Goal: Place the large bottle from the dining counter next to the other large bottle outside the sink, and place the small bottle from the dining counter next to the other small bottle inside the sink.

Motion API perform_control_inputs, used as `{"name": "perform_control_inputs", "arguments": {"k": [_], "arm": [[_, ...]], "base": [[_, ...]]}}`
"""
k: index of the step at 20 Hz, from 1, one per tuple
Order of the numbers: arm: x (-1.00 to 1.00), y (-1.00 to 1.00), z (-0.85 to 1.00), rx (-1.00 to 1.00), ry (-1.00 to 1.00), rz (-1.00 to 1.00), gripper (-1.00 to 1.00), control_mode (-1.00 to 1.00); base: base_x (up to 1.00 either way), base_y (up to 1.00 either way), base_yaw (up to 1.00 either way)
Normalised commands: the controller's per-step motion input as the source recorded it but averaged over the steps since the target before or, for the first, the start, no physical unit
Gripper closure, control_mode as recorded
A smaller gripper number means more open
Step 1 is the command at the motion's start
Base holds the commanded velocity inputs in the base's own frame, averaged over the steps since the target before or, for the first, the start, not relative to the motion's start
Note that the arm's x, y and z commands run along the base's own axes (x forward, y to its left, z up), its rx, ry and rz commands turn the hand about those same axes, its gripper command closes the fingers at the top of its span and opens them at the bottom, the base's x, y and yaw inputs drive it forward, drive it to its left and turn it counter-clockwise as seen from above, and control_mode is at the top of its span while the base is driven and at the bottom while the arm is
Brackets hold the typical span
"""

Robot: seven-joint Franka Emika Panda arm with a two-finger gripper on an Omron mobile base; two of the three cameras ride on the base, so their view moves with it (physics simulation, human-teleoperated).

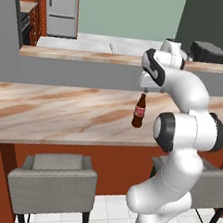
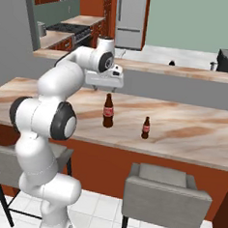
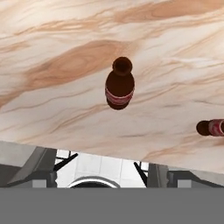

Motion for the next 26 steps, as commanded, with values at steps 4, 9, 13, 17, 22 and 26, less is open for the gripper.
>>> {"name": "perform_control_inputs", "arguments": {"k": [4,9,13,17,22,26], "arm": [[0.46,0.00,-0.17,0.00,0.00,0.01,-1.00,-1.00],[0.42,0.00,-0.05,0.00,0.00,0.01,-1.00,-1.00],[0.50,0.00,0.00,0.00,0.00,0.02,-1.00,-1.00],[0.47,-0.02,0.00,0.00,0.00,0.02,-1.00,-1.00],[0.33,-0.06,-0.01,0.00,0.00,0.01,-1.00,-1.00],[0.09,-0.03,-0.01,0.00,0.00,0.00,-1.00,-1.00]], "base": [[0.00,0.00,0.00],[0.00,0.00,0.00],[0.00,0.00,0.00],[0.00,0.00,0.00],[0.00,0.00,0.00],[0.00,0.00,0.00]]}}
